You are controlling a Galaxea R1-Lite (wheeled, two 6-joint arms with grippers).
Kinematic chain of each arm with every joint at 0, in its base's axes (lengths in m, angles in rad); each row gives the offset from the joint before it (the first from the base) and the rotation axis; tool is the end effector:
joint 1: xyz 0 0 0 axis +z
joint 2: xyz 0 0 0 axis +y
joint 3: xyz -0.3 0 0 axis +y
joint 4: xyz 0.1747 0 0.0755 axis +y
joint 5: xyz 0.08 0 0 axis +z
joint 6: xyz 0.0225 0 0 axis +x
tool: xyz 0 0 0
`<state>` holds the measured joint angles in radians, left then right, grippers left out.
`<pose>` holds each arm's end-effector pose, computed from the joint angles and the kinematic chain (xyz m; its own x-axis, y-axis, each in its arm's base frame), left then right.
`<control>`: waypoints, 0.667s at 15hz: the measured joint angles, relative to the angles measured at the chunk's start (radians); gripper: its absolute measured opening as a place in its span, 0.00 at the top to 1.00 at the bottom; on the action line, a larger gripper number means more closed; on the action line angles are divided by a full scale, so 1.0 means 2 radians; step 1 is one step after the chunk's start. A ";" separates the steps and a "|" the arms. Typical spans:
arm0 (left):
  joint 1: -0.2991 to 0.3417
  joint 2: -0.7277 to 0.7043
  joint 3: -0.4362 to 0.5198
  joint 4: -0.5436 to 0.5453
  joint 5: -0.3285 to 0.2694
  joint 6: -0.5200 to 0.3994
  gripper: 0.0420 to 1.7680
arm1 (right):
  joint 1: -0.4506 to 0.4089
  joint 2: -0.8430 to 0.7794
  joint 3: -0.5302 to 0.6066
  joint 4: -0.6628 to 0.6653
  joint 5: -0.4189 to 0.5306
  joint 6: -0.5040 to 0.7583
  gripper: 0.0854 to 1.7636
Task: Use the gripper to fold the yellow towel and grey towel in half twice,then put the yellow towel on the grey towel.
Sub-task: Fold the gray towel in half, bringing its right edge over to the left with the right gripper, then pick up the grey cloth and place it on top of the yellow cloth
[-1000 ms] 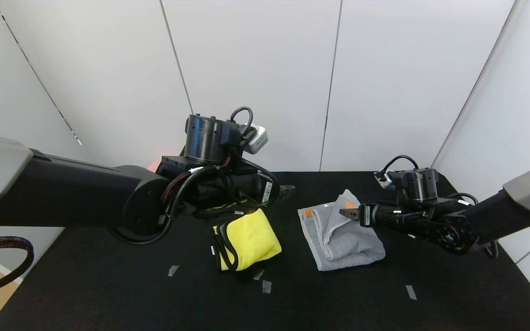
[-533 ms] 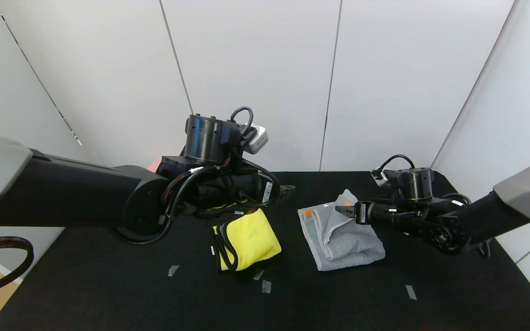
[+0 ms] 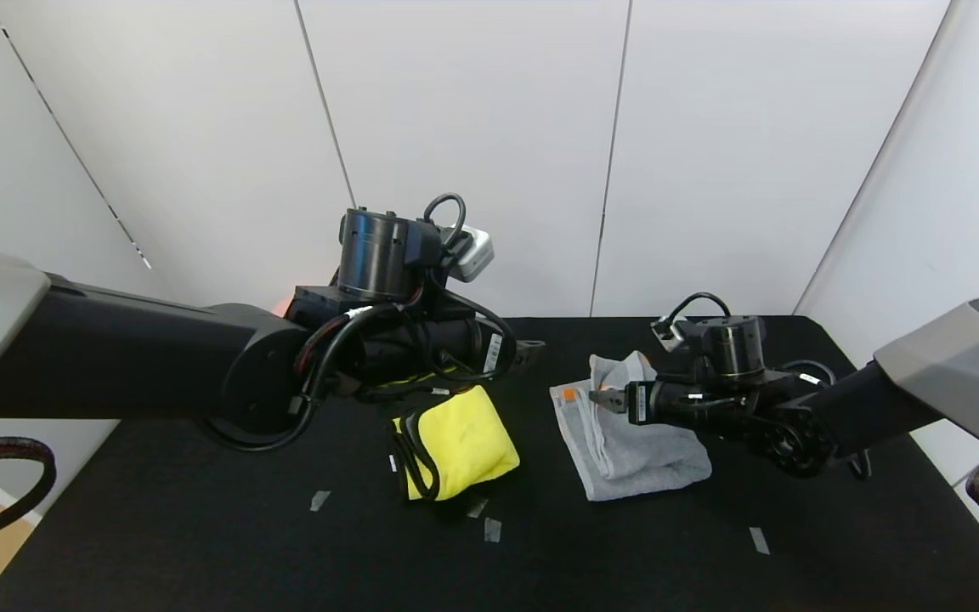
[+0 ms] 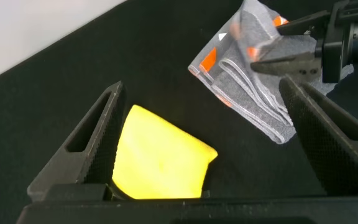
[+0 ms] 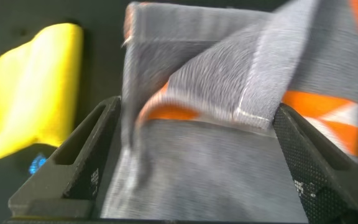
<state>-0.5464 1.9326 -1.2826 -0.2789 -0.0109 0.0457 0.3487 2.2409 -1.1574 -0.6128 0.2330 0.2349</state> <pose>0.3301 -0.2010 0.1978 0.7905 -0.4935 -0.3626 0.5419 0.8396 0.0386 0.3983 0.1503 0.0699 0.7361 0.5133 -0.4413 -0.4122 0.8570 0.3093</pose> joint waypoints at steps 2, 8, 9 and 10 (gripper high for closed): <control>0.000 0.000 0.000 0.000 0.000 0.000 0.03 | 0.012 -0.001 -0.009 0.001 0.000 0.000 0.03; -0.001 -0.003 0.003 0.000 -0.001 0.000 0.03 | 0.050 0.005 -0.022 -0.001 0.000 -0.004 0.03; -0.001 -0.003 0.003 0.000 -0.001 0.000 0.03 | 0.055 0.006 -0.023 0.000 0.000 -0.010 0.03; -0.001 -0.004 0.003 0.001 0.000 0.000 0.03 | 0.058 0.006 -0.023 0.001 0.000 -0.016 0.03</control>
<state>-0.5483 1.9253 -1.2766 -0.2779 -0.0115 0.0457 0.4640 2.2528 -1.2032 -0.6104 0.2321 0.2038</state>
